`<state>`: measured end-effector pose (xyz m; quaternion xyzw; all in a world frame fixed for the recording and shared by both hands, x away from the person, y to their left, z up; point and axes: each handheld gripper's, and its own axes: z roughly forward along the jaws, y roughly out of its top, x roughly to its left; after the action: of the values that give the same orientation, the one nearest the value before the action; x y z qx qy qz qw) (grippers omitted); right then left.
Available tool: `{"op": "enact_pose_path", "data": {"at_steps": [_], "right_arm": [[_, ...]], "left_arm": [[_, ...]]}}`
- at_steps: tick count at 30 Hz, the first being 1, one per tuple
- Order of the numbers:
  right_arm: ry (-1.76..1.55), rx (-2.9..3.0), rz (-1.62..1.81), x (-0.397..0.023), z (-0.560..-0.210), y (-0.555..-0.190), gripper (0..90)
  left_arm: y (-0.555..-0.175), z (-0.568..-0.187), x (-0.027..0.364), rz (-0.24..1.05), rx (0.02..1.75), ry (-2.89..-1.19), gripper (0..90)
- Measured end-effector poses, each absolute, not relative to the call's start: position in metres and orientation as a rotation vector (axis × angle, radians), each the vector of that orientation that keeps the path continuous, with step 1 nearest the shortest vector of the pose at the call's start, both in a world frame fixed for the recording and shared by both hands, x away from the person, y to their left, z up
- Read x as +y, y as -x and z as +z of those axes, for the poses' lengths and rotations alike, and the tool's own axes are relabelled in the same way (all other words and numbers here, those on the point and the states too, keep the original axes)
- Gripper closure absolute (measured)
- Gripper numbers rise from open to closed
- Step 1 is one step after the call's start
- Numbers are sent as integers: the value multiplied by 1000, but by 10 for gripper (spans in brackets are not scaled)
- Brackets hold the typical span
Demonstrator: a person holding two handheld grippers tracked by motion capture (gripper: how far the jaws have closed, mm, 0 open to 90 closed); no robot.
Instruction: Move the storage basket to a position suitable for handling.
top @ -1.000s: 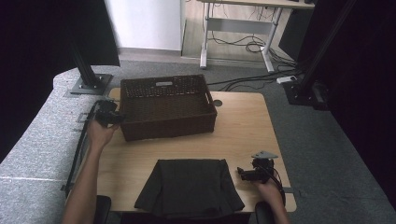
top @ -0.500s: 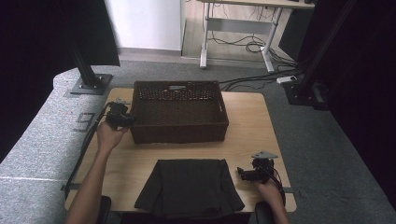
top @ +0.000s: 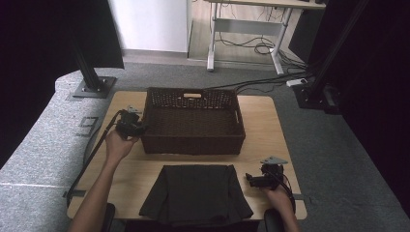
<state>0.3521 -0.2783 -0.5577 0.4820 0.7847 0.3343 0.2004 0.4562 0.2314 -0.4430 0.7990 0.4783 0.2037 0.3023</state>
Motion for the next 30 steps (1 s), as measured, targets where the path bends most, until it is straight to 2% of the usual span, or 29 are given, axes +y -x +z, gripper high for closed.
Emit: {"op": "enact_pose_path", "data": {"at_steps": [24,27,30], "right_arm": [[-1350,2195,933,-278,-558,-352,0],[-1350,2195,933,-278,-558,-352,0],[-1350,2194,933,-278,-558,-352,0]], "left_arm": [[-426,-444,221,508,1227,-2117,684],[-426,-443,223,504,1199,-2134,648],[-424,-441,225,524,1187,-2142,534]]}}
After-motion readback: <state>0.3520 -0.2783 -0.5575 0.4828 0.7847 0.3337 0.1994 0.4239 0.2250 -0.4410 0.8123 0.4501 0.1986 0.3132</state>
